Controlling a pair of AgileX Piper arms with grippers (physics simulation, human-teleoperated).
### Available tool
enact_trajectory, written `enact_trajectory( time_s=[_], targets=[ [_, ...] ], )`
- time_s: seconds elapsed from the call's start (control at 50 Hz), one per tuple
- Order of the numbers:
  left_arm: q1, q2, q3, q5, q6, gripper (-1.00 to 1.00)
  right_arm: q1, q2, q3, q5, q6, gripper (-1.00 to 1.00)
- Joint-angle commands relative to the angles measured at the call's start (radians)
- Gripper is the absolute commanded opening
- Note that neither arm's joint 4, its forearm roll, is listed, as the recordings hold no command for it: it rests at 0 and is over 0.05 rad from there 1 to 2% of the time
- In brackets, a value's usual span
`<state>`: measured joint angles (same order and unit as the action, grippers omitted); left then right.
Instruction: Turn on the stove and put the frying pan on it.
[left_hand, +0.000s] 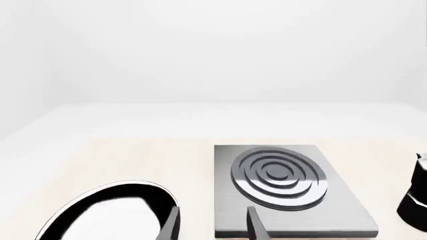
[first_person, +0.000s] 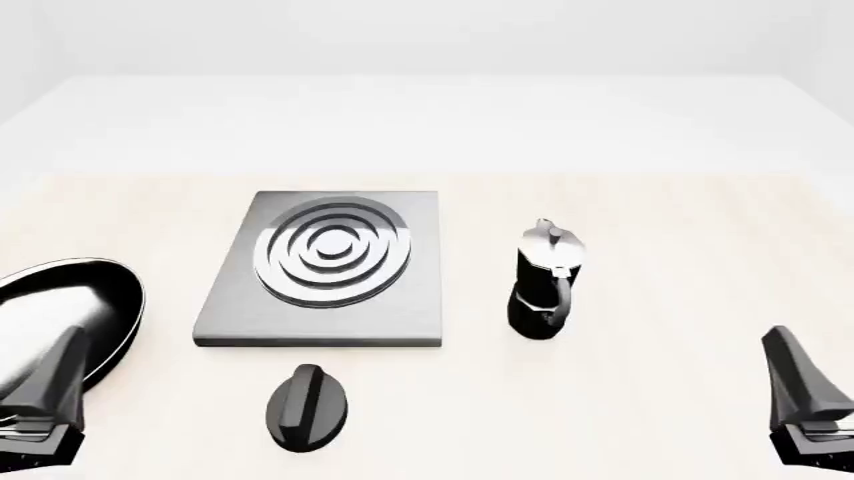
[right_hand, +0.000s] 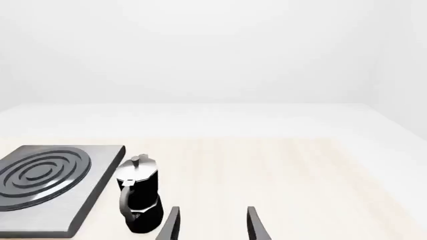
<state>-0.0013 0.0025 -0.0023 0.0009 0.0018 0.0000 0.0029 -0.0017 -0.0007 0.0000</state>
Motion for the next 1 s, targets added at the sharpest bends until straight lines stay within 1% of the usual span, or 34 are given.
enact_trajectory(
  time_s=[0.02,0.08,0.14,0.16,0.18,0.24,0.26,0.28,0.3,0.34,0.36,0.38,0.4,0.42,0.44,0.46,0.54,0.56,0.6,0.64,0.66,0.7,0.78,0.82,0.84,0.86,0.88,0.9,0.92,0.96,1.0],
  targets=[
    [-0.011,0.002,-0.007,0.011,0.017,1.0,0.0,0.005,-0.003,-0.001,0.0,1.0],
    [-0.027,0.001,-0.029,0.033,0.03,1.0,0.0,0.005,-0.003,-0.001,0.0,1.0],
    [-0.059,-0.001,-0.061,0.082,0.047,1.0,0.0,0.005,-0.003,-0.001,0.0,1.0],
    [-0.082,-0.001,-0.077,0.104,0.039,1.0,0.0,0.005,-0.003,-0.001,0.0,1.0],
    [-0.082,-0.001,-0.077,0.104,0.039,1.0,0.0,0.005,-0.003,-0.001,0.0,1.0],
    [-0.106,-0.002,-0.127,0.166,0.086,1.0,0.0,0.005,-0.003,-0.001,0.0,1.0],
    [-0.106,-0.002,-0.128,0.166,0.086,1.0,0.0,0.005,-0.003,-0.001,0.0,1.0],
    [-0.146,-0.002,-0.155,0.223,0.103,1.0,0.0,0.005,-0.003,-0.001,0.0,1.0],
    [-0.168,-0.002,-0.17,0.251,0.088,1.0,0.0,0.005,-0.003,-0.001,0.0,1.0],
    [-0.2,-0.001,-0.195,0.295,0.111,1.0,0.0,0.005,-0.003,-0.001,0.0,1.0],
    [-0.219,0.001,-0.197,0.323,0.099,1.0,0.0,0.004,-0.003,-0.001,0.0,1.0],
    [-0.219,0.002,-0.197,0.323,0.099,1.0,0.0,0.004,-0.003,-0.001,0.0,1.0],
    [-0.264,0.007,-0.222,0.367,0.065,1.0,0.0,0.004,-0.003,-0.001,0.0,1.0],
    [-0.264,0.007,-0.223,0.368,0.065,1.0,0.0,0.004,-0.003,-0.001,0.0,1.0],
    [-0.275,0.01,-0.234,0.39,0.077,1.0,0.0,0.004,-0.003,-0.001,0.0,1.0],
    [-0.282,0.013,-0.258,0.421,0.065,1.0,0.0,0.004,-0.003,-0.001,0.0,1.0],
    [-0.315,0.044,-0.281,0.455,0.059,1.0,0.0,0.004,-0.003,-0.001,0.0,1.0],
    [-0.337,0.072,-0.286,0.459,0.049,1.0,0.0,0.004,-0.003,-0.001,0.0,1.0],
    [-0.353,0.079,-0.308,0.486,0.07,1.0,0.0,0.005,-0.003,-0.001,0.0,1.0],
    [-0.385,0.108,-0.319,0.495,0.068,1.0,0.0,0.005,-0.003,-0.001,0.0,1.0],
    [-0.395,0.109,-0.332,0.51,0.084,1.0,0.0,0.004,-0.003,-0.001,0.0,1.0],
    [-0.42,0.138,-0.345,0.521,0.067,1.0,0.0,0.004,-0.003,-0.001,0.0,1.0],
    [-0.453,0.182,-0.371,0.541,0.067,1.0,0.0,0.004,-0.003,-0.001,0.0,1.0],
    [-0.472,0.211,-0.371,0.539,0.043,1.0,0.0,0.005,-0.003,-0.001,0.0,1.0],
    [-0.513,0.242,-0.385,0.539,0.008,1.0,0.0,0.004,-0.003,-0.001,0.0,1.0],
    [-0.512,0.257,-0.389,0.54,0.013,1.0,0.0,0.004,-0.003,-0.001,0.0,1.0],
    [-0.507,0.282,-0.386,0.536,-0.002,1.0,0.0,0.005,-0.003,-0.001,-0.001,1.0],
    [-0.507,0.282,-0.386,0.536,-0.002,1.0,0.0,0.004,-0.003,-0.001,0.0,1.0],
    [-0.543,0.314,-0.397,0.528,-0.028,1.0,0.0,0.004,-0.003,-0.001,0.0,1.0],
    [-0.545,0.328,-0.398,0.525,-0.029,1.0,0.0,0.005,-0.003,-0.001,0.0,1.0],
    [-0.571,0.355,-0.391,0.505,-0.021,1.0,0.0,0.004,-0.003,-0.001,0.0,1.0]
  ],
)
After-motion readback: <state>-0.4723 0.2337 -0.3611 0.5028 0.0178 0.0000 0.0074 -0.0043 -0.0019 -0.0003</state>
